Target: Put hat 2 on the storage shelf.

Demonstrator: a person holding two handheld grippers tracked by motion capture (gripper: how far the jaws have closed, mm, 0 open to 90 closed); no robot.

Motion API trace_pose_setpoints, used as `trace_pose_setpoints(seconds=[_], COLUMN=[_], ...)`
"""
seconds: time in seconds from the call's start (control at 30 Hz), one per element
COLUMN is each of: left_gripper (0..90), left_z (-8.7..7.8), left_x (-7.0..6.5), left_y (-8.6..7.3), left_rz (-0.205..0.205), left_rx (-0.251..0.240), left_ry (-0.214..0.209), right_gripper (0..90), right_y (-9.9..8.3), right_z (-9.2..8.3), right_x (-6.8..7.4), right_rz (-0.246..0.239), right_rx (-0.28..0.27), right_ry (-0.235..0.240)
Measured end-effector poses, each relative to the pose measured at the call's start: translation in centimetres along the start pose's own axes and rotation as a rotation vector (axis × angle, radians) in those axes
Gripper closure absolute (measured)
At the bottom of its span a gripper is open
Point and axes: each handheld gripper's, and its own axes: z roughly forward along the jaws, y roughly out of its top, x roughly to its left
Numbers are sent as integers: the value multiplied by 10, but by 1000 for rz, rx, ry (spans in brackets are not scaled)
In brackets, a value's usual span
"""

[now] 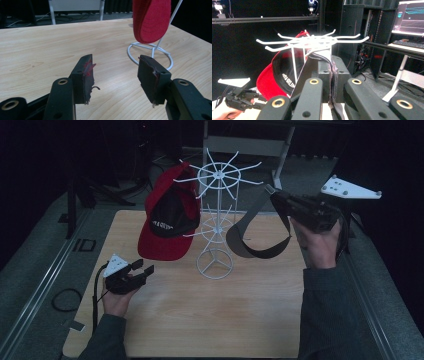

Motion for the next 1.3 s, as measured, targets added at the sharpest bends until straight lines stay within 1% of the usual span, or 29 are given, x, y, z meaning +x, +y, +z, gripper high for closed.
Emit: trace_pose_setpoints(seconds=[0.27,0.57,0.83,0.93,1.13,1.2,1.23,1.3], left_gripper=[515,515,515,514,513,513,513,513], left_z=[-1,-1,-1,-1,-1,0,0,0], left_x=[-1,0,1,1,1,1,1,1], left_y=[1,1,2,2,2,1,1,1], left_rz=[-6,-7,-11,-11,-12,-10,-10,-9], left_rx=[-5,-4,-10,-11,-9,-5,-5,-5], left_ry=[-17,-16,-15,-15,-15,-15,-16,-17], right_gripper=[872,872,872,872,872,872,871,870], right_y=[8,15,19,20,18,17,15,13], right_z=[-1,0,7,11,21,25,29,34], right_x=[-2,-1,-4,-7,-16,-19,-21,-23], right_rz=[-9,-12,-6,4,29,39,45,48], right_rx=[-6,-18,-20,-20,0,15,38,59], right_ry=[-1,0,0,-1,-3,-3,-4,-5])
